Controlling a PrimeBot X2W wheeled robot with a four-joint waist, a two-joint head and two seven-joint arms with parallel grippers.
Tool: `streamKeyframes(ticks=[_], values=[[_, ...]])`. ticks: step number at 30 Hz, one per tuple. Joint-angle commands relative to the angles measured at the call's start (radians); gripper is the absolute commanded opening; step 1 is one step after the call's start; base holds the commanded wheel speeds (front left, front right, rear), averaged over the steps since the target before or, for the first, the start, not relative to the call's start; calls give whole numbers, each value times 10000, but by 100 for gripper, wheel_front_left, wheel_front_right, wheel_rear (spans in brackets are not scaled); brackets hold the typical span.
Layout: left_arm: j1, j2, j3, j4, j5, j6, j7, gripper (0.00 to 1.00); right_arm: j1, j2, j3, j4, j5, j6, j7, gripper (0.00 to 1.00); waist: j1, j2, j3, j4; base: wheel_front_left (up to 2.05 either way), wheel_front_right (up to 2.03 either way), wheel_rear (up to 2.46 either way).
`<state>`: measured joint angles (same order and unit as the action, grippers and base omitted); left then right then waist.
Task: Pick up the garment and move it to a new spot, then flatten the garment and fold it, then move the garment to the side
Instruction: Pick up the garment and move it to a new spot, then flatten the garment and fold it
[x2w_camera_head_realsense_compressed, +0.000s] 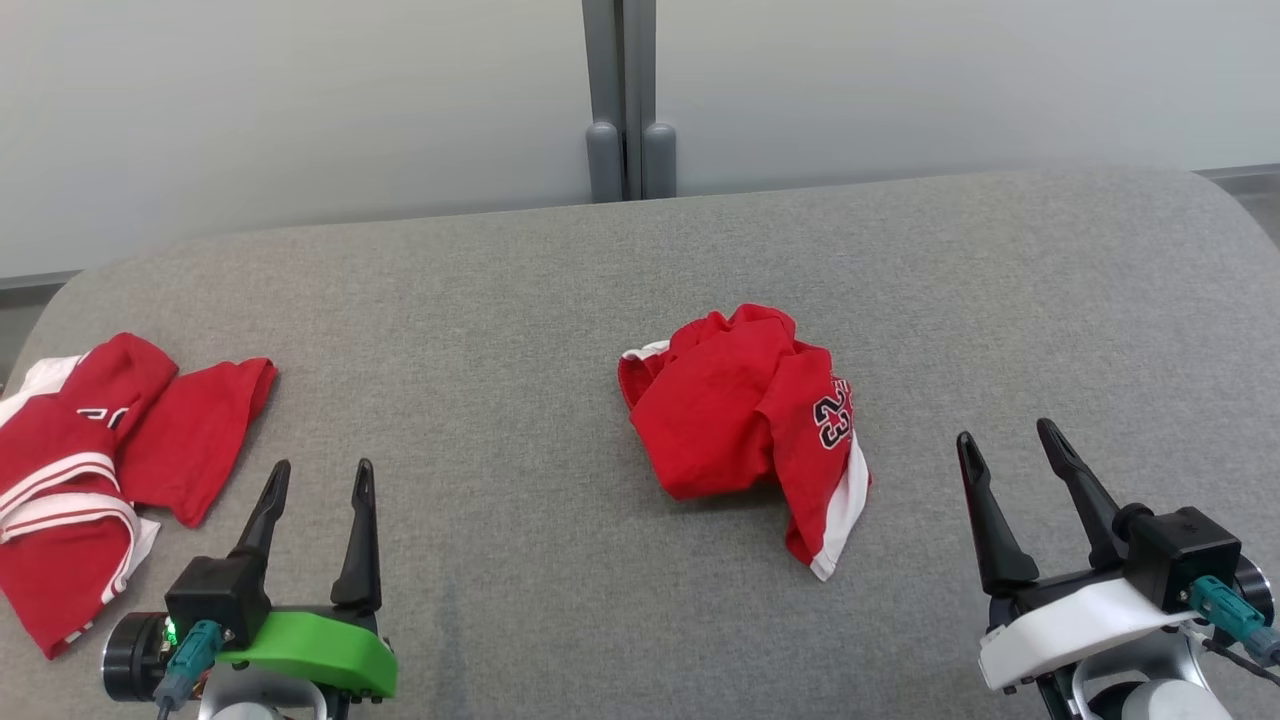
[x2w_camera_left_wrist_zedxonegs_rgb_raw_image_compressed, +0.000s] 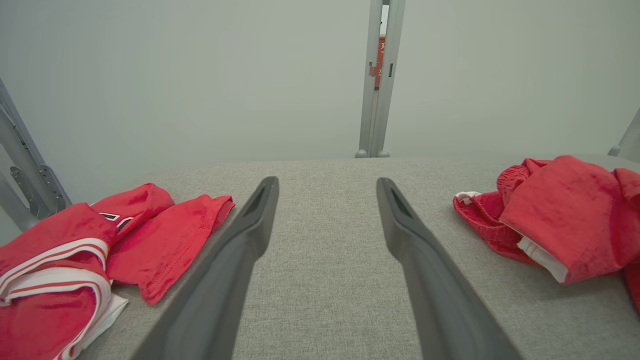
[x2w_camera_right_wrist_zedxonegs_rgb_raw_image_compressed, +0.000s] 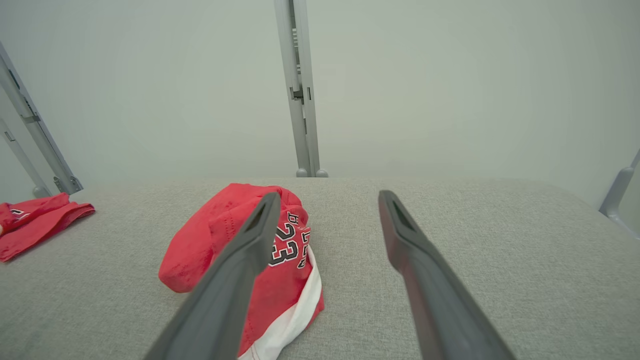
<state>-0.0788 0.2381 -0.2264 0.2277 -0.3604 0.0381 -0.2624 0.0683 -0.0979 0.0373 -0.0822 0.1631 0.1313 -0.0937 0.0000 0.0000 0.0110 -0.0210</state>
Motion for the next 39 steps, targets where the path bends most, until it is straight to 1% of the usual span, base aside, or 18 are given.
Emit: streamKeyframes(ticks=[1, 23, 28, 32, 36, 39], values=[[160, 7, 46, 21, 71, -1, -34, 100, 116, 43, -32, -62, -86, -10, 34, 100, 0, 0, -51, -58, 0, 0, 0], [-20, -131, 203, 71, 274, -153, -34, 100, 58, 58, 80, -162, -73, -10, 205, 100, 0, 0, 81, -11, 0, 0, 0], [-460, -194, 131, -98, 384, -198, -35, 100, -388, -176, 675, -87, -8, -10, 550, 100, 0, 0, 564, 205, 0, 0, 0], [-861, -362, 78, -152, 491, -294, -35, 100, -958, -300, 1476, 273, 123, -10, 915, 100, 0, 0, 1043, 446, 0, 0, 0], [-1241, -585, 16, -109, 643, -435, -35, 100, -1598, -273, 2020, 888, 138, -10, 1124, 100, 0, 0, 1425, 697, 0, 0, 0], [-1385, -734, 61, -50, 754, -538, -33, 100, -2068, -197, 2221, 1503, 11, -10, 1231, 100, 0, 0, 1554, 803, 0, 0, 0]])
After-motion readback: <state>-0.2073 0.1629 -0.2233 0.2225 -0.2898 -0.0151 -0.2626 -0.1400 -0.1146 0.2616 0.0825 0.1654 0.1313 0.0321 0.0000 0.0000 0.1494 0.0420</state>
